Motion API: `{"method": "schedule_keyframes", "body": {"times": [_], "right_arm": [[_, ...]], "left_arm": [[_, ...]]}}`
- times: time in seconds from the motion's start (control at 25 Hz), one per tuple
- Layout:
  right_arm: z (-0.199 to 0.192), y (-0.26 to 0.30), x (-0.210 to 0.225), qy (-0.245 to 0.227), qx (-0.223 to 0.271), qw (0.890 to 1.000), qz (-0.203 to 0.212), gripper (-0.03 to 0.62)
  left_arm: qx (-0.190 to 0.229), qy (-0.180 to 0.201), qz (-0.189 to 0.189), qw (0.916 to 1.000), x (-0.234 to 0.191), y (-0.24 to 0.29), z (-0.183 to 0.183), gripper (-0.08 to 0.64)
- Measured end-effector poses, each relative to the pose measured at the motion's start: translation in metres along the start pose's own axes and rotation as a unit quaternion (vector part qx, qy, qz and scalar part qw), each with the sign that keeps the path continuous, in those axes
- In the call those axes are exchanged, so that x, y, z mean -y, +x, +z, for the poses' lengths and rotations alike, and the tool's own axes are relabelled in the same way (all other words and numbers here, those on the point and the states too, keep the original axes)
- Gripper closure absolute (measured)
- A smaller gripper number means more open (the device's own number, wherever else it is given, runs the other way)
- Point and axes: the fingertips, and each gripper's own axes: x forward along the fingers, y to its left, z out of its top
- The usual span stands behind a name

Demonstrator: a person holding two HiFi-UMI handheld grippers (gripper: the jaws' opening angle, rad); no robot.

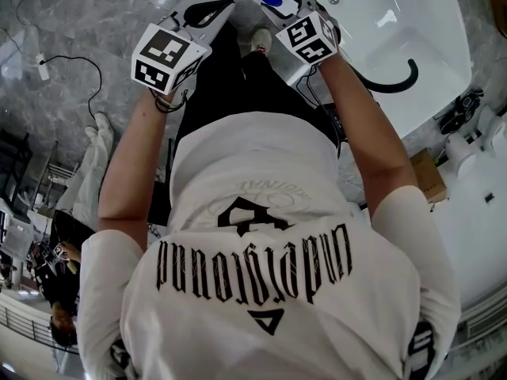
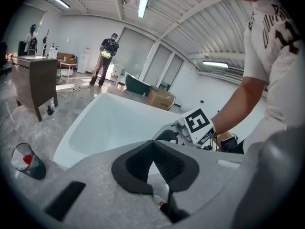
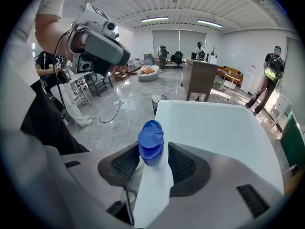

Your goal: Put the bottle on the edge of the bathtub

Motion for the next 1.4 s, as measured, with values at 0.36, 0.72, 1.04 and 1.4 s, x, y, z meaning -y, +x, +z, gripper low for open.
{"method": "schedule_keyframes", "body": {"times": [0.36,0.72,1.04,1.4], "right_arm": [[0.003,-0.025,-0.004,-0.01,0.017,1.0,-0.003,0.42],[0.01,-0.058,-0.011,-0.008,0.048,0.999,-0.014,0.42],[0.02,-0.101,-0.036,-0.015,0.082,0.996,-0.015,0.422],[0.045,-0.179,-0.07,-0.038,0.15,0.988,-0.025,0.427]], "left_arm": [[0.012,-0.002,0.014,0.9998,0.021,-0.003,0.0,0.545],[0.034,-0.016,0.04,0.9985,0.043,-0.014,-0.009,0.545],[0.059,-0.019,0.067,0.9958,0.083,-0.029,-0.013,0.545],[0.108,0.007,0.102,0.9889,0.14,-0.056,0.007,0.545]]}}
